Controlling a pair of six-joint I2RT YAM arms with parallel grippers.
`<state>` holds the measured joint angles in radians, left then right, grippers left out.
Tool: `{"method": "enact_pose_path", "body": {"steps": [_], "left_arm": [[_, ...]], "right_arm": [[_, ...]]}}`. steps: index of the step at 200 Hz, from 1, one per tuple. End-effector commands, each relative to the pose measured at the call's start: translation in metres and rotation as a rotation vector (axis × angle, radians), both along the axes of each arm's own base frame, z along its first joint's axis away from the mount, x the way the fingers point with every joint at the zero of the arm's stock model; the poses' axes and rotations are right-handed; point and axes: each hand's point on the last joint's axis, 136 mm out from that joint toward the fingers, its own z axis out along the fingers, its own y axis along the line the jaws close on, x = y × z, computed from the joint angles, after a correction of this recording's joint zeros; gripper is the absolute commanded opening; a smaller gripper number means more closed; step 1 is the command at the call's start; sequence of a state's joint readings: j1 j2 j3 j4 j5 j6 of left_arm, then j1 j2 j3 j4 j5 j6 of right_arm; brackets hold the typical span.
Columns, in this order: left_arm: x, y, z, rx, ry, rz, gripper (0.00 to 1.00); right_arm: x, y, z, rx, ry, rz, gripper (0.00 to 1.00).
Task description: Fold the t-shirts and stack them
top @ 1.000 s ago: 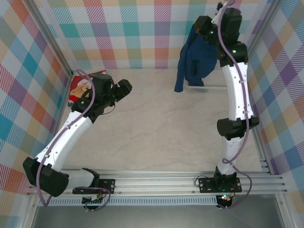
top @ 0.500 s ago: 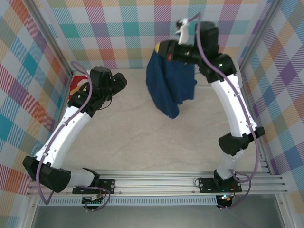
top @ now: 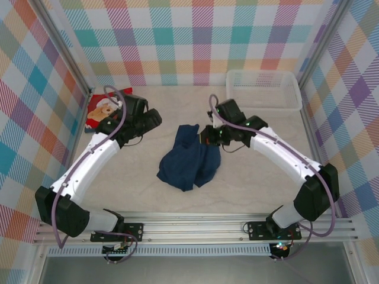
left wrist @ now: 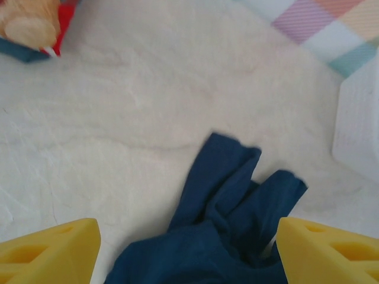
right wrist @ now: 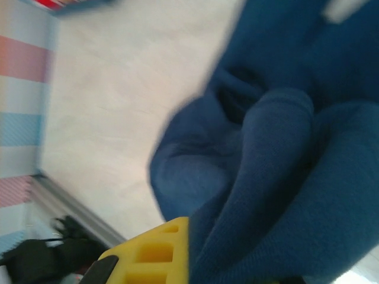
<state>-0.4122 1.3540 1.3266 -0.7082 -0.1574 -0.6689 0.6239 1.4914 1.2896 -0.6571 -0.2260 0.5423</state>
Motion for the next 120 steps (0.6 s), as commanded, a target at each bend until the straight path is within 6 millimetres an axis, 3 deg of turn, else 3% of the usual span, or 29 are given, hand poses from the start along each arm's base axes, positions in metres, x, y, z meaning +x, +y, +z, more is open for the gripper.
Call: {"method": "enact_pose_path", "body": {"steps": [1,23,45,66,90,120], "left_arm": [[-0.015,-0.019,-0.035,-0.01,0.128,-0.106,0.77],[-0.032,-0.025,-0.067,-0.005,0.237,-0.146,0.77],[-0.055,-0.034,-0.096,-0.004,0.31,-0.196,0.74],[-0.071,-0.034,-0.12,-0.013,0.364,-0.192,0.74],[-0.068,-0.041,-0.135,-0.04,0.363,-0.191,0.75],[-0.056,-0.078,-0.149,-0.133,0.354,-0.283,0.72]], "right_arm": [[-0.003,-0.045,-0.034,-0.135,0.018,-0.137,0.0],[-0.003,-0.098,-0.063,-0.2,0.099,-0.308,0.0],[0.001,-0.131,-0.073,-0.247,0.136,-0.402,0.0],[0.003,-0.145,-0.074,-0.313,0.152,-0.42,0.0],[-0.002,-0.161,-0.078,-0.38,0.192,-0.465,0.0],[-0.009,-0.152,-0.082,-0.326,0.218,-0.447,0.05]]}}
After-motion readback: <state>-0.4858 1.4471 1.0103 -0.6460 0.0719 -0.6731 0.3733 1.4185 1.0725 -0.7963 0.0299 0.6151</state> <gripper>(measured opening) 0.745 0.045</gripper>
